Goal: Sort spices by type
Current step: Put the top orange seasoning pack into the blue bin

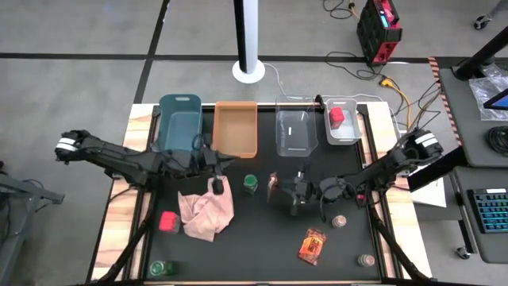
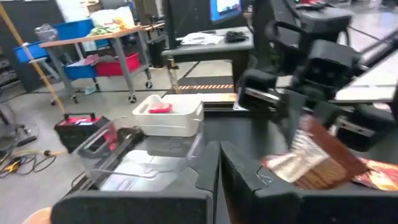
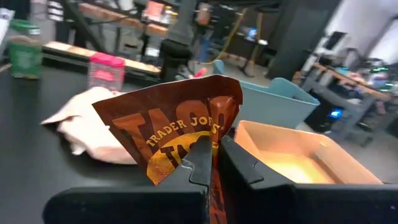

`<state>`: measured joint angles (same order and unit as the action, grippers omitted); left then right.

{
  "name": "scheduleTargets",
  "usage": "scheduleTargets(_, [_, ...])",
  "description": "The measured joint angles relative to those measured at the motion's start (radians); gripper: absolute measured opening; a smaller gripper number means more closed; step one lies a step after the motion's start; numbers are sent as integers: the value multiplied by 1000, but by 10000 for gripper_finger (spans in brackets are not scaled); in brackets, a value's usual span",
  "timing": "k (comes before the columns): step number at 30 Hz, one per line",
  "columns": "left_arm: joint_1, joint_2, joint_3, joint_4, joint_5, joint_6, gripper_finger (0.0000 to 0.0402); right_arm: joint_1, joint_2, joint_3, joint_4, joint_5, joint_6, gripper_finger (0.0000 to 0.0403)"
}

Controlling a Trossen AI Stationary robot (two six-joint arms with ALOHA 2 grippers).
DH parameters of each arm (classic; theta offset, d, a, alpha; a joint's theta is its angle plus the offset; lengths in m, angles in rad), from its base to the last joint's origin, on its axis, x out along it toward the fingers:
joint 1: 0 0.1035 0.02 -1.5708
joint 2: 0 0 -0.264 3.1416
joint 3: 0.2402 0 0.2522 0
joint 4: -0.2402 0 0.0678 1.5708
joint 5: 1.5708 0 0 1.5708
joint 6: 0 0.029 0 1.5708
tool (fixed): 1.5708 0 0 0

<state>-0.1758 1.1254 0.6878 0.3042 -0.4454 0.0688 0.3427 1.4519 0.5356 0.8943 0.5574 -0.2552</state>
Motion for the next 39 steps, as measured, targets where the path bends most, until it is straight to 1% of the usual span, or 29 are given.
scheduleTargets(3, [-38, 71, -1, 52, -11, 22, 0, 0, 34, -1, 61, 35, -9, 9])
scheduleTargets(5, [-56, 109, -1, 81, -35, 23, 0, -1, 45, -1, 93, 39, -8, 9])
scheduleTargets(7, [-63, 135, -1, 88, -37, 23, 0, -3, 50, -1, 135, 40, -3, 9])
scheduleTargets(12, [-66, 196, -1, 96, -42, -31, 4, -12, 50, 4, 215, 55, -33, 9])
scheduleTargets(14, [-70, 217, 0, 96, -37, -33, 16, -17, 50, 20, 227, 124, -20, 9])
scheduleTargets(17, [-72, 239, 14, 119, -8, -5, 45, -30, 49, 47, 227, 278, 0, 9])
scheduleTargets(18, [-72, 245, 23, 127, -11, 11, 58, -36, 49, 56, 226, 293, 5, 9])
scheduleTargets(22, [-71, 270, 59, 125, -95, 75, 121, -49, 71, 102, 227, 286, 10, 9])
scheduleTargets(26, [-71, 298, 102, 144, -119, 119, 186, -63, 126, 163, 226, 310, -6, 9])
scheduleTargets(28, [-72, 317, 112, 136, -180, 124, 211, -66, 155, 191, 226, 310, -26, 9])
scheduleTargets(30, [-70, 328, 118, 138, -218, 133, 227, -67, 188, 222, 227, 307, -44, 9])
scheduleTargets(32, [-68, 338, 118, 141, -222, 135, 233, -68, 209, 242, 225, 307, -61, 9])
scheduleTargets(35, [-67, 340, 112, 132, -224, 125, 225, -69, 233, 269, 226, 307, -86, 9])
scheduleTargets(37, [-66, 334, 111, 139, -224, 120, 206, -69, 240, 279, 219, 308, -96, 9])
scheduleTargets(39, [-66, 328, 109, 141, -227, 120, 173, -69, 244, 284, 219, 306, -99, 9])
